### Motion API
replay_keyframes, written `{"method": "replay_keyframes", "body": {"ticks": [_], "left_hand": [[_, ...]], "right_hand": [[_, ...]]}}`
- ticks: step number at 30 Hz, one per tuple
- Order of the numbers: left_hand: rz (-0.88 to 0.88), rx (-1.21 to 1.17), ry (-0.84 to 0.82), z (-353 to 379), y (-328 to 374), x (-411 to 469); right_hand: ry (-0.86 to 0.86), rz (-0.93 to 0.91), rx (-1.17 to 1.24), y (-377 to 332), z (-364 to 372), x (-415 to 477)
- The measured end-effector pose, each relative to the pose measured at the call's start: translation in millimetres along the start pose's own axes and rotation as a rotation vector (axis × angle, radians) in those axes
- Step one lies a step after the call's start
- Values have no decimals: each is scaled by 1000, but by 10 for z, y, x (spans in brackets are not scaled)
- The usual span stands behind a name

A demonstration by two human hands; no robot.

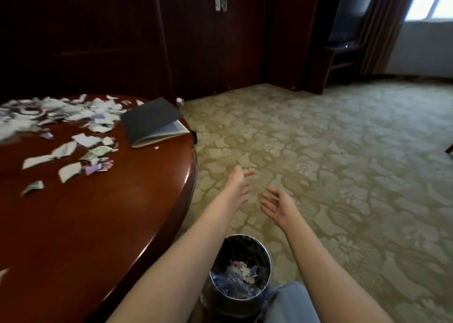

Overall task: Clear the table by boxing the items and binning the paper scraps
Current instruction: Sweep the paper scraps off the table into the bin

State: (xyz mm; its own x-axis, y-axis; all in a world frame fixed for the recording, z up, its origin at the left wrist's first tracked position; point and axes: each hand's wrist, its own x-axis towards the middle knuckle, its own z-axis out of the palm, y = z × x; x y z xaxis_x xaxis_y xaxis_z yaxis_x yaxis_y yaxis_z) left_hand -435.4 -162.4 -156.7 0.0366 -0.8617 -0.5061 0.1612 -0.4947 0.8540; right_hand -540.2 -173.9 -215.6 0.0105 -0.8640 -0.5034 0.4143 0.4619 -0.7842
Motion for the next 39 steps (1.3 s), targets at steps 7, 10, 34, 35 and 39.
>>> {"method": "replay_keyframes", "body": {"ticks": [7,10,34,35,39], "left_hand": [[174,-31,4,-385,559,-635],[238,-30,62,-701,649,-873],[232,240,668,-3105,-4,-2711],[218,279,717,-3162,-36,-2761],[241,535,906,-3419,-199,-2943]], "right_hand": [[-160,-136,-17,-391,589,-494],[-229,-156,-62,-385,900,-704],[-1317,-782,-1892,903,2471,-2196],[-1324,-793,-1888,970,2512,-2216],[-1274,-873,-1854,1209,2651,-2348]]}}
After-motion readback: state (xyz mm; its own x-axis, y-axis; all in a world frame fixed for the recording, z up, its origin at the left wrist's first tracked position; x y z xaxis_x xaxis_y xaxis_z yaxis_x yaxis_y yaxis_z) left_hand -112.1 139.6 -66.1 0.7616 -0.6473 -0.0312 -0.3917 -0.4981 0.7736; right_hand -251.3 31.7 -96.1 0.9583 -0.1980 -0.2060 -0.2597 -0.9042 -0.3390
